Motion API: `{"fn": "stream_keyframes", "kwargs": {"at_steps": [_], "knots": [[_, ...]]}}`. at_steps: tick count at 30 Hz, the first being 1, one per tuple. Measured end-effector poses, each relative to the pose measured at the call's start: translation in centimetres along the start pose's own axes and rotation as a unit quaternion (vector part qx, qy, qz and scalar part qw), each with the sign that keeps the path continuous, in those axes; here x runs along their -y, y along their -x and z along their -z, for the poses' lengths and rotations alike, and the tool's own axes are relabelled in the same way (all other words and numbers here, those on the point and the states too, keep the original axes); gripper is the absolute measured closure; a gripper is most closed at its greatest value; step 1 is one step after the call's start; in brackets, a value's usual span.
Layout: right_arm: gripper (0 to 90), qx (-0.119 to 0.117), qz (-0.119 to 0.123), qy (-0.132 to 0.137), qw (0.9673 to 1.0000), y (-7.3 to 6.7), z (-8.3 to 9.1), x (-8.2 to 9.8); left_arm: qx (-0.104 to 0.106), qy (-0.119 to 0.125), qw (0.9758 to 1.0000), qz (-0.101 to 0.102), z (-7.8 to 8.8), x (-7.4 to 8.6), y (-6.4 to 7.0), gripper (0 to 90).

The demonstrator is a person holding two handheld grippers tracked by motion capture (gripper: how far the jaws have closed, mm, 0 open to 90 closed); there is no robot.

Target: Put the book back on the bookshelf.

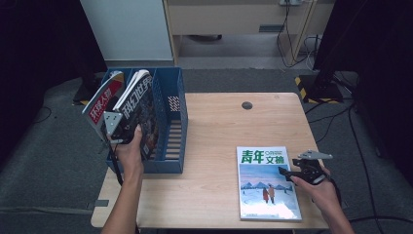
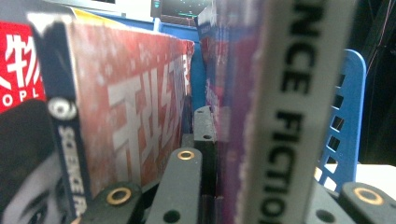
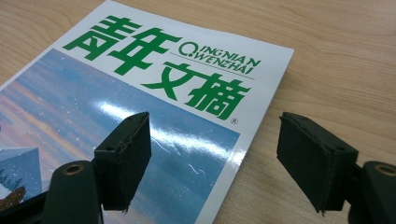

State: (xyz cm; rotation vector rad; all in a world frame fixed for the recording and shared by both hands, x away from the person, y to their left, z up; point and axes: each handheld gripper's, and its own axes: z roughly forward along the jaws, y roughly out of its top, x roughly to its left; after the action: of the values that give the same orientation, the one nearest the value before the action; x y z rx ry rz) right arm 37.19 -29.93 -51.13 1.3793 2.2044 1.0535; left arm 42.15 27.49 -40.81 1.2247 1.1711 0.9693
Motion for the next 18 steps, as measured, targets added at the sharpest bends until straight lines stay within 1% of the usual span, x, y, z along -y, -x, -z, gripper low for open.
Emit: {"fn": "stream_keyframes", "kwargs": {"at_steps": [2,5,11,13,18], "knots": [[26.3,0.001,0.002,0.001,1.0000,0.1,0.0,0.0,0.001,0.000,1.0000,0.002,0.0,0.2,0.0,82.3],[26.3,0.001,0.001,0.001,1.0000,0.0,0.0,0.0,0.001,-0.003,1.0000,-0.004,0.0,0.6,0.1,82.3],[26.3,0.000,0.001,0.000,1.0000,0.0,0.0,0.0,-0.002,-0.006,1.0000,0.004,0.0,1.4,0.1,82.3],[26.3,0.001,0.000,0.000,1.0000,0.0,0.0,0.0,0.000,-0.008,1.0000,0.005,-0.1,1.7,0.2,82.3],[26.3,0.001,0.002,0.000,1.0000,0.0,-0.1,0.0,0.004,-0.001,1.0000,0.007,-0.3,2.2,0.7,82.2]]}}
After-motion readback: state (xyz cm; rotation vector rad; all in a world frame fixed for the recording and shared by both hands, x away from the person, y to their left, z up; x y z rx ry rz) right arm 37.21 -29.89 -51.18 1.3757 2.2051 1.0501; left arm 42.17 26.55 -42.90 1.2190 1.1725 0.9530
